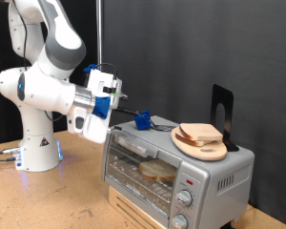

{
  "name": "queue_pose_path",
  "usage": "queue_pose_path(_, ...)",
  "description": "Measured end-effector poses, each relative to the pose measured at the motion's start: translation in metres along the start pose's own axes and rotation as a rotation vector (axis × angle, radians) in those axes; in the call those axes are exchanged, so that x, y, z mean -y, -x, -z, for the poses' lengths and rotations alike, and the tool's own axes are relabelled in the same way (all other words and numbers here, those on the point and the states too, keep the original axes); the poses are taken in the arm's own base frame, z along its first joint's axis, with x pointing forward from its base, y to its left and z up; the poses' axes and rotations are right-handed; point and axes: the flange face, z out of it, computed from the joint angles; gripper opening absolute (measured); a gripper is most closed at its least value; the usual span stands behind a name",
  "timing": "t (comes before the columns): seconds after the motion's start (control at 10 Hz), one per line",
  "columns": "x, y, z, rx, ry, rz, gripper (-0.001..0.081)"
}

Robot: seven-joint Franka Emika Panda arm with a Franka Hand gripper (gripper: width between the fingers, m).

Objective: Make a piece of toast with the oven

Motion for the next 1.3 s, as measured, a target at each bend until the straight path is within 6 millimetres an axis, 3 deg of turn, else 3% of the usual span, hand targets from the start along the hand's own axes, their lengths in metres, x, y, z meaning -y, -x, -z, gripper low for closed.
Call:
queue_pose_path(0.5,-0.032,0.000,0.047,-0.067,0.095,-0.066,0.0800)
queue_pose_path(0.8,-0.027,0.001,0.051,0.065,0.171,-0.026,0.0800)
queue_pose_path(1.0,-0.016,-0.019,0.067,0.131,0.262,-0.049,0.0800)
queue_pose_path(1.3,0.000,-0.061,0.079,0.015,0.192,-0.122,0.0800)
